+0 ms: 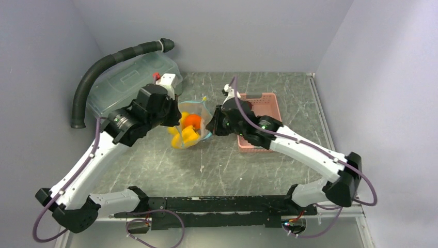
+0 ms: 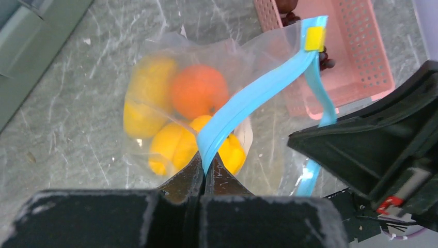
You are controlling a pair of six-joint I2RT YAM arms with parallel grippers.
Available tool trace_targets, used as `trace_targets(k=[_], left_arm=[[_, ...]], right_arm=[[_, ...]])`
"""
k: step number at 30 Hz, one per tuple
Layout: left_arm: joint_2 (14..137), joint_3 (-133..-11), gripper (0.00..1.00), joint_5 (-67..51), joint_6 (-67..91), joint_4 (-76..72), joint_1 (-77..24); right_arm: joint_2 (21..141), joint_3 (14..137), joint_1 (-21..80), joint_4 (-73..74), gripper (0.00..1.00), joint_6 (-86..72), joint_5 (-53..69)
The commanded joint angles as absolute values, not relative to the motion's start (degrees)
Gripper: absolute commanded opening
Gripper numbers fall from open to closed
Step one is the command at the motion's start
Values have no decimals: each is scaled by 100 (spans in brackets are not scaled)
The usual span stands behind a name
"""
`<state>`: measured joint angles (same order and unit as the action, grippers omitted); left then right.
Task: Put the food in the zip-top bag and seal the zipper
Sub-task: Adjust the zipper food storage bag at the center of the board.
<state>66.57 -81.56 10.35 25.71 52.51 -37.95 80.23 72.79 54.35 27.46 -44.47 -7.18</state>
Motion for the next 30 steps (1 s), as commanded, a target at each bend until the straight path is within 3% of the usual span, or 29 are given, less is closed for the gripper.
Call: trace_targets(k=[1,9,17,26,30], left_arm=[[6514,-8419,1,1134,2396,5608,-3795],[6673,-7941,0,1077,2467,5462,-3787],[6485,-8249,4,994,2362,5576,-3785],[7241,-6482,0,578,2634,4424,-3607],[7333,-6720,0,380,2682,4550,-3586]], right_arm=[[7579,7470,5440,2760,0,-4306,-894],[8262,7392,5432,2926,0,-4275,-601],[7863,7617,5432,3016,0,-4126,-964],[9144,7024,5423,2668,0,-4422,-624],[8925,7228,5423,2854,0,-4325,-717]])
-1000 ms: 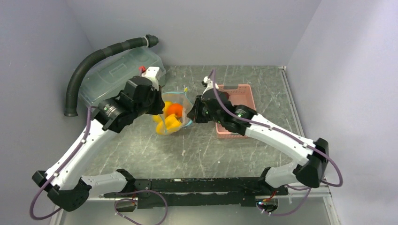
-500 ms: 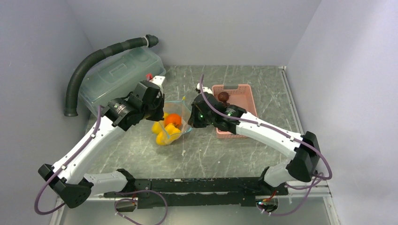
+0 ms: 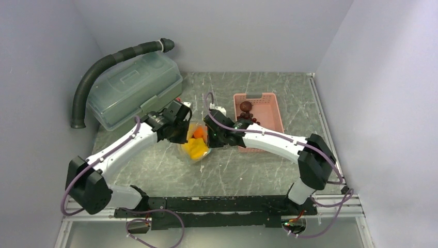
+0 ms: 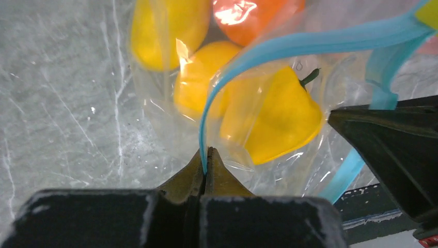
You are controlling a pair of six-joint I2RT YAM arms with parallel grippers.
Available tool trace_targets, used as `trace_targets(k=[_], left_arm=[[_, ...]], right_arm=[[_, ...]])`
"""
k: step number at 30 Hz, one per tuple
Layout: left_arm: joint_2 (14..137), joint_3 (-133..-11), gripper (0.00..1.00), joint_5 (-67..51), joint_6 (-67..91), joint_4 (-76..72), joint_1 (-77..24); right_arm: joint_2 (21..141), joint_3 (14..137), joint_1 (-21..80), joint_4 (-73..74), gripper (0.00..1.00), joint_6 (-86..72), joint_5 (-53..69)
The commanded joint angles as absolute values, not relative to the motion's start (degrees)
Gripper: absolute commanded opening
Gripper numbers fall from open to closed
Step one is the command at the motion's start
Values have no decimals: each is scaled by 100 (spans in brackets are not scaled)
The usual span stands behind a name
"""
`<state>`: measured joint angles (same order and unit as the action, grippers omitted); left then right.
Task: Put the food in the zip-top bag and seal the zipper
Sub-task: Adjust the zipper food storage bag at the center of the board.
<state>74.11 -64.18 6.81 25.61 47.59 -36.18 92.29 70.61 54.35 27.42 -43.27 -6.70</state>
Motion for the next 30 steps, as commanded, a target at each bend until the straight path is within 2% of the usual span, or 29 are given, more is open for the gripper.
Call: trace_targets(k=[1,6,9,15,23,30], left_arm=[[7259,-6959,0,423,2642,4660,-3582],[6874,-8433,1,539,2409,5334,-3588],[6756,-8852,3,587,2318,5601,-3586],[6783,-8401,4,740,2343,5502,-3585],[7455,-7271,0,274,2603,4912,-3551],[7185,-7965,2,296,2465,5223,-3551]], right_arm=[[8718,7349,5424,2976,0,-4279,-834],[8048,8009,5432,3280,0,-4060,-1083],[7786,8180,5432,3323,0,-4002,-1098],[8014,7783,5419,3082,0,-4031,-1110],[8904,7347,5379,2881,0,-4243,-712],[8296,7680,5379,3164,0,-4084,-1068]])
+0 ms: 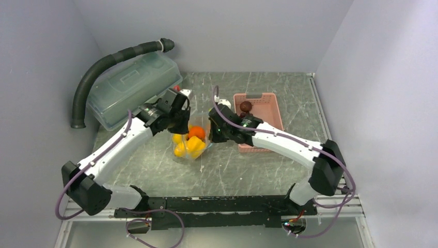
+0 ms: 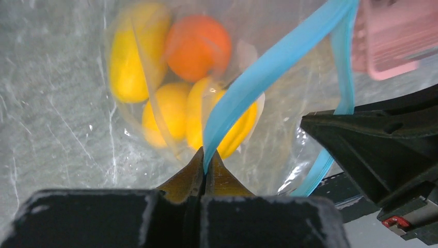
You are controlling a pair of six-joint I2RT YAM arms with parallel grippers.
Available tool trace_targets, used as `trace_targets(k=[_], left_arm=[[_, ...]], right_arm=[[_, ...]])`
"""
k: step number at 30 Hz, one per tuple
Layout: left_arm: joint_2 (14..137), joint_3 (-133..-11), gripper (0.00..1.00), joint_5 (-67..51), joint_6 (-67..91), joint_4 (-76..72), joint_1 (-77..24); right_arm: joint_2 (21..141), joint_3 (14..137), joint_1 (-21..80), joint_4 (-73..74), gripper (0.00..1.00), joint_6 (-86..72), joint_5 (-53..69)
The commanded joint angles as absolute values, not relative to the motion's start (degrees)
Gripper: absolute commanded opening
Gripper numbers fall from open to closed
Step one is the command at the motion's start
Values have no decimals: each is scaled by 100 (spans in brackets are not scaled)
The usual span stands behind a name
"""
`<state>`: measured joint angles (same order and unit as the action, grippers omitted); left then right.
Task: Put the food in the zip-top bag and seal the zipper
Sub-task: Adjust the zipper food storage bag at the center of the board.
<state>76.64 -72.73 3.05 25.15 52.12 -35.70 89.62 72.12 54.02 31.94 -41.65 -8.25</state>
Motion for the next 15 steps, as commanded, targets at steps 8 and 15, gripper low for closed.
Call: trace_targets(k=[8,15], left_arm=[[6963,-8412,5,461,2310,5587,-3551],[7075,-8466,4,578,2161,5702,-3546]], right_arm=[[8110,7732,5379,3112,0,-4078,-1020],[8282,7755,5382,3113,0,-4047,-925]])
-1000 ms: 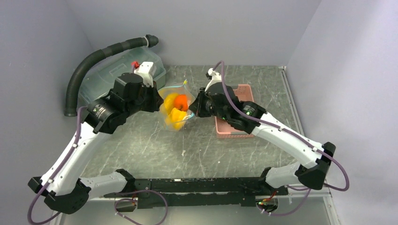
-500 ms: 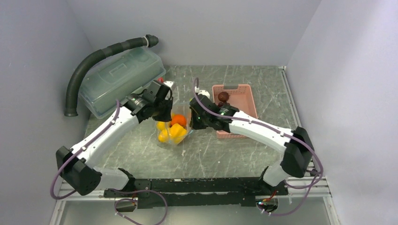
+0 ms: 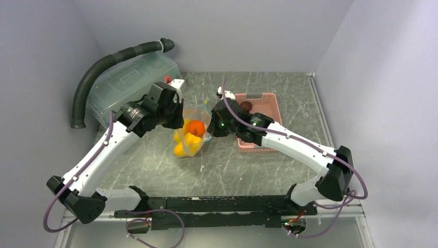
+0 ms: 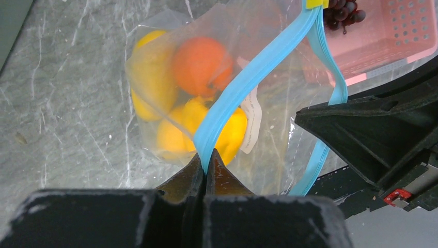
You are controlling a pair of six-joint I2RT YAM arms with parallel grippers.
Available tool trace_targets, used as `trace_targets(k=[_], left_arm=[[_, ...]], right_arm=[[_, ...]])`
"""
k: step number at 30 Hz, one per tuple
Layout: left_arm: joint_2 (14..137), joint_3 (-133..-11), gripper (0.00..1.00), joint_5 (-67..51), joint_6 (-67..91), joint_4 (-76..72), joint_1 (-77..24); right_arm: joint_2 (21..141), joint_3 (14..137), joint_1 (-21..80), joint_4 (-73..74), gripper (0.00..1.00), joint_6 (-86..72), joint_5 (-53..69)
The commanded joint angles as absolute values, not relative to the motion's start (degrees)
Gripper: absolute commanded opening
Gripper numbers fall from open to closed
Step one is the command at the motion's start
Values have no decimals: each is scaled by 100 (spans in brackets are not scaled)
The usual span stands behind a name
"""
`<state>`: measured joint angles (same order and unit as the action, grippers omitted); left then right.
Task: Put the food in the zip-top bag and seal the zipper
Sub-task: Adjust the zipper food storage bag at the center of the board.
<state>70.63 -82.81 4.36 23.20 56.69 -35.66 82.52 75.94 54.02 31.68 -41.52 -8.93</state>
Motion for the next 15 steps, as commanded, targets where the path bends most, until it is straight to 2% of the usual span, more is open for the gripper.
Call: trace_targets(k=[1,6,12,13,15], left_arm=[[7075,-8464,4,606,2142,5718,-3550],[7079,-8376,4,702,2056,5714,-3551],[7224,-8137,3,759,1949,5577,-3542],[7253,-8131,3,749,1937,5576,-3542],[7288,-8122,3,773,1898,5576,-3542]], right_arm=[[8315,7760,5377,3135,2,-4037,-927],[8449,7798,5379,3175,16,-3979,-871],[8441,7961,5379,3250,25,-3845,-835],[8417,7996,5380,3278,28,-3823,-835],[8350,8067,5381,3361,41,-3779,-858]])
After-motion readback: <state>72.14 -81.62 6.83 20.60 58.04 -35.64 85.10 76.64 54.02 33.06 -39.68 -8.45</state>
